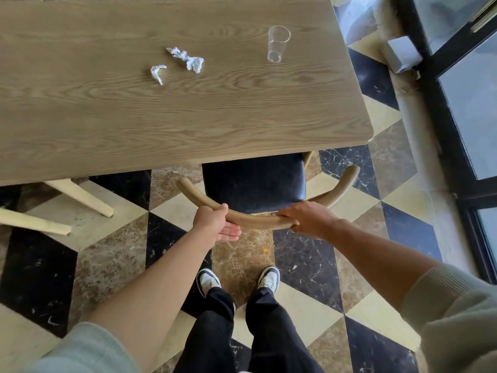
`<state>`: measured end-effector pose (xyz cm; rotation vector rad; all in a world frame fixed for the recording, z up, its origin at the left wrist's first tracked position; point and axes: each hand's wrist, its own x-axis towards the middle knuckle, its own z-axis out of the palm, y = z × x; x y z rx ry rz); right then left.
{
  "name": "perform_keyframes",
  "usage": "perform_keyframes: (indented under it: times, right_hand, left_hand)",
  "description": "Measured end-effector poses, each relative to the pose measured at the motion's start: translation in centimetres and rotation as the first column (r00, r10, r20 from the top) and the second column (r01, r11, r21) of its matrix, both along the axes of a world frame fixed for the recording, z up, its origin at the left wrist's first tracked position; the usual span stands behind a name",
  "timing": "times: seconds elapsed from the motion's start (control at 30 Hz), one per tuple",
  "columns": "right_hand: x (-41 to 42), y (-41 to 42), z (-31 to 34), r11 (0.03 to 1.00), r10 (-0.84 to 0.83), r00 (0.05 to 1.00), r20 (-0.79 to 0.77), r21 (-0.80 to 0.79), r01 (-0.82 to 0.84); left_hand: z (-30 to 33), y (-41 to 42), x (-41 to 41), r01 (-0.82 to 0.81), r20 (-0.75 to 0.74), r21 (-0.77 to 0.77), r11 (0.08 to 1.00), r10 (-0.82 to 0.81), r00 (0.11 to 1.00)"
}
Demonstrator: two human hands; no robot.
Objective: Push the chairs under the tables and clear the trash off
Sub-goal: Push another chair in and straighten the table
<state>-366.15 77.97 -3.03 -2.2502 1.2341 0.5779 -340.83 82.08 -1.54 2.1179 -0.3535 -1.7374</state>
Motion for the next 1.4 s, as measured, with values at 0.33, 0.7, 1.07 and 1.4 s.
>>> perform_keyframes:
  times: [0.33, 0.7, 1.07, 1.4]
  right_hand:
    - [4.0, -0.2, 0.9, 0.942, -0.194, 0.981, -0.017, 0.274, 0.191]
    - [22.7, -10.4, 6.1, 0.963, -0.228, 0.966, 0.119, 0.175, 0.205]
    - [35.6, -20.4, 4.0, 0.974, -0.195, 0.970, 0.142, 0.144, 0.175]
    - [34.2, -29.6, 0.7, 0.832, -0.553, 0.801, 0.230, 0.112, 0.543]
  left_hand:
    - [1.3, -0.1, 4.6, 0.196, 0.103, 0.049, 0.979, -0.200, 0.974]
    - [8.7, -4.1, 24.0, 0.153, 0.309, -0.159, 0.975, -0.098, 0.946]
    - [11.0, -8.5, 38.9, 0.204, 0.562, -0.067, 0.977, -0.132, 0.816]
    - [5.3, -16.9, 42.8, 0.304, 0.502, 0.214, 0.929, -0.371, 0.781]
